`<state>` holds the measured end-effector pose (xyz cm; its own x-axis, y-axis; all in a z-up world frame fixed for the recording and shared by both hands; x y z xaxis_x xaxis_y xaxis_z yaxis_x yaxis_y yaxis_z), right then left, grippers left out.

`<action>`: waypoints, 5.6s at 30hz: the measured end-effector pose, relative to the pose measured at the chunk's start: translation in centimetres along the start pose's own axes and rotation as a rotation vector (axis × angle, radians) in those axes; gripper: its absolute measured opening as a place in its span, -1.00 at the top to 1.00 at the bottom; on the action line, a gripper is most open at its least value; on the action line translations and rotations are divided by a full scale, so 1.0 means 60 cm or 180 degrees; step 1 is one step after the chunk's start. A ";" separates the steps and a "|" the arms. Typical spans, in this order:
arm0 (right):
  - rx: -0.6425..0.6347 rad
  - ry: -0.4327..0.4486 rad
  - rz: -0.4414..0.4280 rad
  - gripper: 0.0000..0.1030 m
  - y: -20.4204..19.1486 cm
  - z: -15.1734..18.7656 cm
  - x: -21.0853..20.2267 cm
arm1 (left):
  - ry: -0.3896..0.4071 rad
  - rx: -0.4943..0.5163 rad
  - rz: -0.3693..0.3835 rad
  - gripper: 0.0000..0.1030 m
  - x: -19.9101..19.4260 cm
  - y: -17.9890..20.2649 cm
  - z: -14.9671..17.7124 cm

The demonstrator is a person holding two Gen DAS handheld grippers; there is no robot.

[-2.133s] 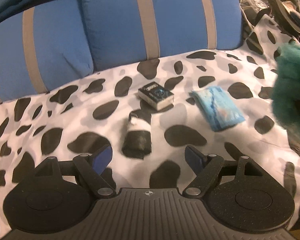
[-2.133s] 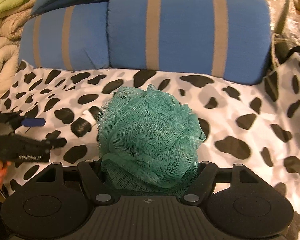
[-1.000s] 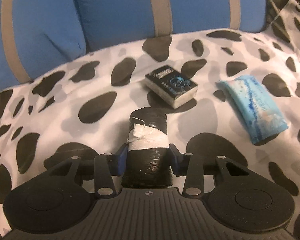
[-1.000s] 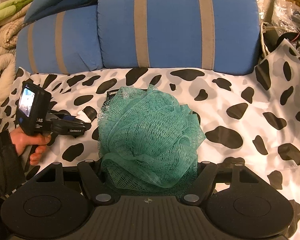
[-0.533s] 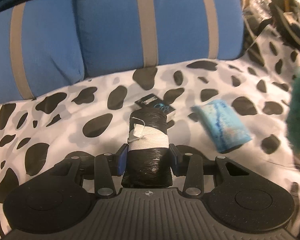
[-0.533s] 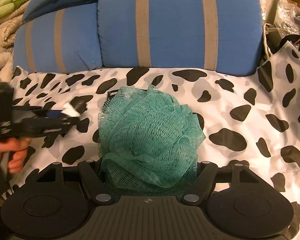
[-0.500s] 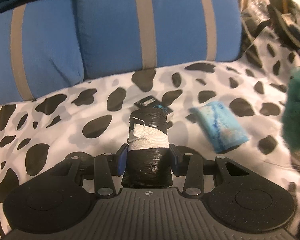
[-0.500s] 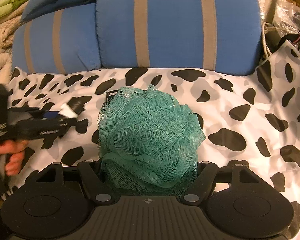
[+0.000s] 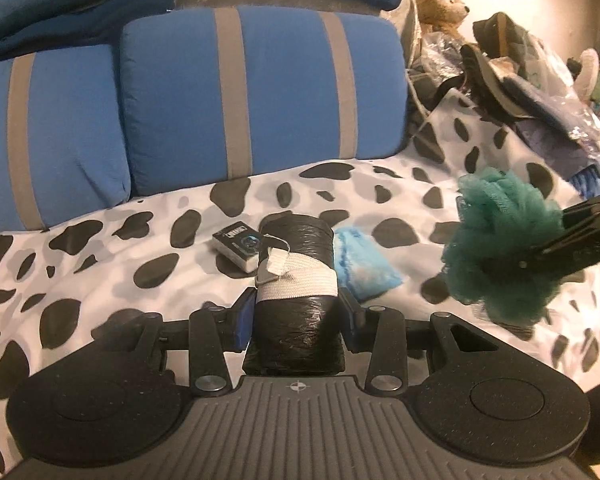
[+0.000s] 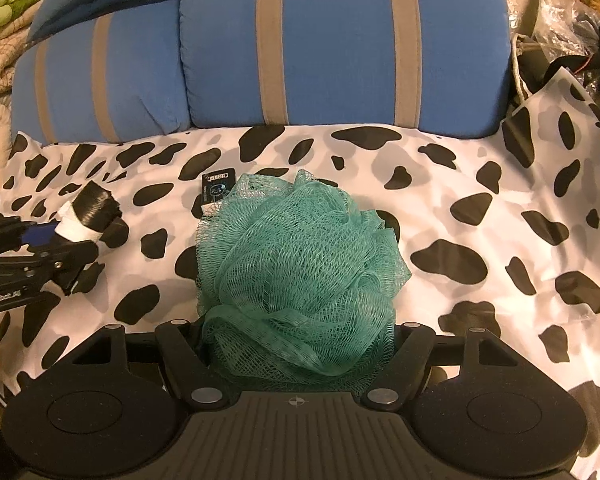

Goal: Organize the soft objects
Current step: 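Carry the bath puff and black roll into the box and open both tools, then move both tools back toward the blue wipes packet and black tissue pack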

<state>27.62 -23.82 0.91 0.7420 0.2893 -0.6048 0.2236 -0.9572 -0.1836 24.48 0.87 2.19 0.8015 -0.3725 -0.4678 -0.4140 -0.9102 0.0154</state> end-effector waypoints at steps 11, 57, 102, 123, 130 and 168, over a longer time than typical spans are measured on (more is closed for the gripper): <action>0.0288 -0.0083 -0.0249 -0.43 0.005 0.031 -0.046 | -0.0028 -0.0257 0.0042 0.21 -0.074 0.037 0.019; 0.0088 -0.0542 -0.0812 -0.42 -0.121 0.203 -0.204 | -0.1064 -0.0922 -0.0259 0.21 -0.243 0.126 0.181; -0.0496 -0.1407 -0.0711 -1.00 -0.192 0.289 -0.181 | -0.1766 -0.1078 -0.0480 -0.41 -0.225 0.115 0.227; -0.0426 -0.1365 -0.0279 -1.00 -0.160 0.284 -0.174 | -0.1804 -0.1072 -0.0557 -0.41 -0.219 0.114 0.227; -0.0372 -0.1346 -0.0096 -1.00 -0.136 0.283 -0.174 | -0.1790 -0.1011 -0.0535 -0.40 -0.213 0.122 0.222; -0.0245 -0.0818 0.0172 -1.00 -0.115 0.227 -0.179 | -0.1461 -0.0986 -0.0658 -0.40 -0.209 0.116 0.181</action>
<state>9.51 -20.33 -1.90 0.5716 0.2192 -0.7907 0.2427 -0.9657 -0.0923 6.85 1.15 -1.42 0.5550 -0.1280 -0.8220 -0.0683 -0.9918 0.1083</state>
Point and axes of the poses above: each gripper's, at about its wrist camera, not at the fingertips, and x roughly the way its jaws point, y to its right, z to its underside, the point moved 3 cm from there along x, roughly the way its jaws point, and after that the axes turned 10 degrees about y, right-handed, at the moved point
